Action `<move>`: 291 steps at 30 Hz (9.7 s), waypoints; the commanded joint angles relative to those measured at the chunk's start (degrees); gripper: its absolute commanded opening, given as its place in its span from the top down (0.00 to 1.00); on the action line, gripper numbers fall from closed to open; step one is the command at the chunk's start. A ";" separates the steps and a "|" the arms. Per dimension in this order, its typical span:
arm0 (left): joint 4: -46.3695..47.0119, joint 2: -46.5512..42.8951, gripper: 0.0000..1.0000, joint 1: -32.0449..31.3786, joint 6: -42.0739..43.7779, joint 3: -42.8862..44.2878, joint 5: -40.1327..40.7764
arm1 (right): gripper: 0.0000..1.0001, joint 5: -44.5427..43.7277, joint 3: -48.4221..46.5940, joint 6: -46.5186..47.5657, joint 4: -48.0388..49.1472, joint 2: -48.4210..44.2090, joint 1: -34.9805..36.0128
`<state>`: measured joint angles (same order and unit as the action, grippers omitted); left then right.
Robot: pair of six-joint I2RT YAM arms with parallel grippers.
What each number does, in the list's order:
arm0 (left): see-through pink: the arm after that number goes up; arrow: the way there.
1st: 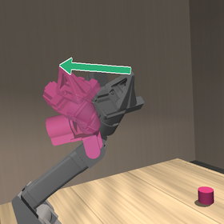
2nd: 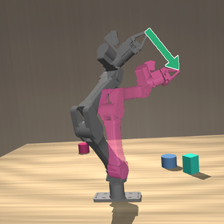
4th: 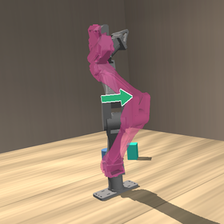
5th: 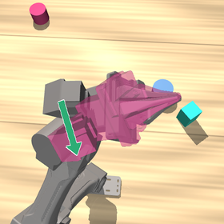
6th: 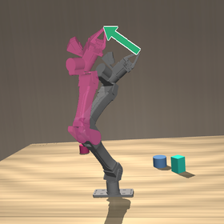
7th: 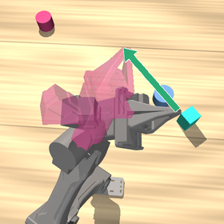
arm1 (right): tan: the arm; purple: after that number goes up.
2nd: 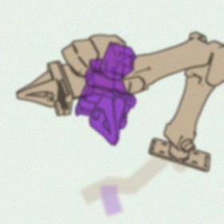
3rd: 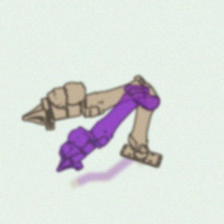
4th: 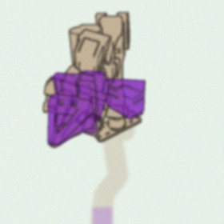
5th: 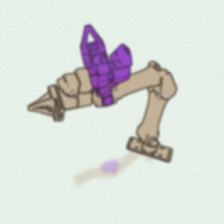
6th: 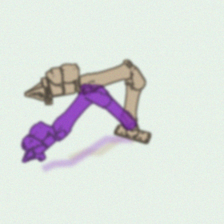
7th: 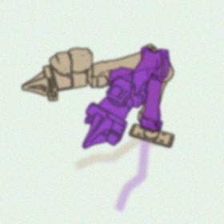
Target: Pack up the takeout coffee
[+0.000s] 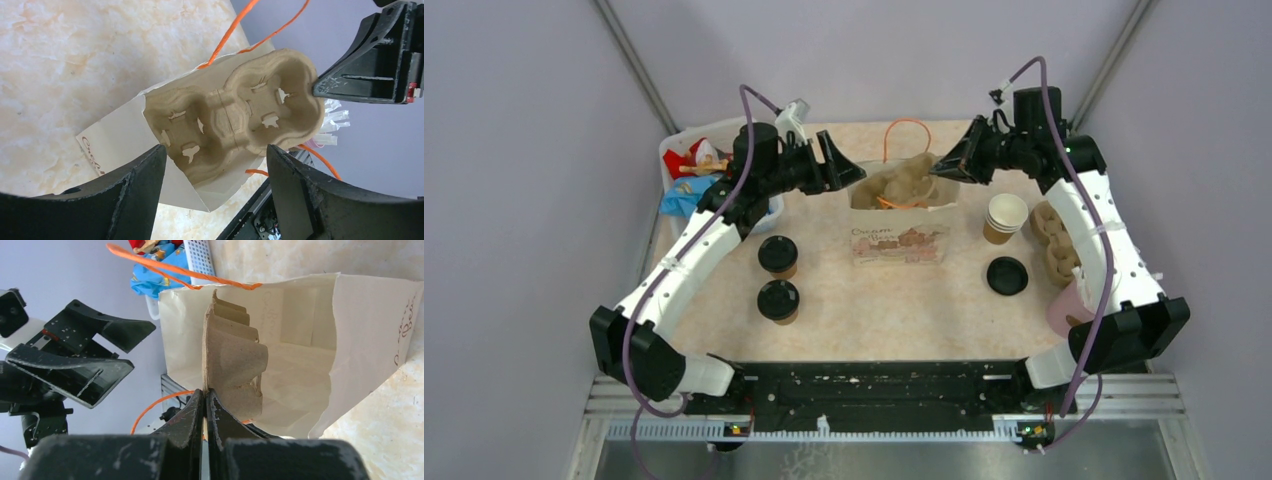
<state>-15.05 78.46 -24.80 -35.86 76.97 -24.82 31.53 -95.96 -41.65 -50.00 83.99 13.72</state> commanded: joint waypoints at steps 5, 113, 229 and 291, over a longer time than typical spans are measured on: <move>0.14 -1.49 0.21 -0.05 1.23 -0.59 0.69 | 1.00 1.45 1.08 0.56 4.65 -1.43 -0.66; 14.59 31.71 0.71 3.78 15.69 36.69 -13.96 | 0.66 -37.28 23.04 -57.21 39.64 -10.72 27.73; 35.41 -0.47 1.00 -1.54 2.77 -6.55 -18.53 | 1.00 -0.13 29.75 3.93 16.87 -22.37 11.94; 17.91 12.71 1.00 2.56 -9.34 10.85 -5.33 | 1.00 3.01 13.67 -0.87 10.39 -12.61 -1.76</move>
<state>-0.67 94.24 -22.35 -46.35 86.76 -29.04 34.15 -77.84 -45.12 -40.56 70.98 12.23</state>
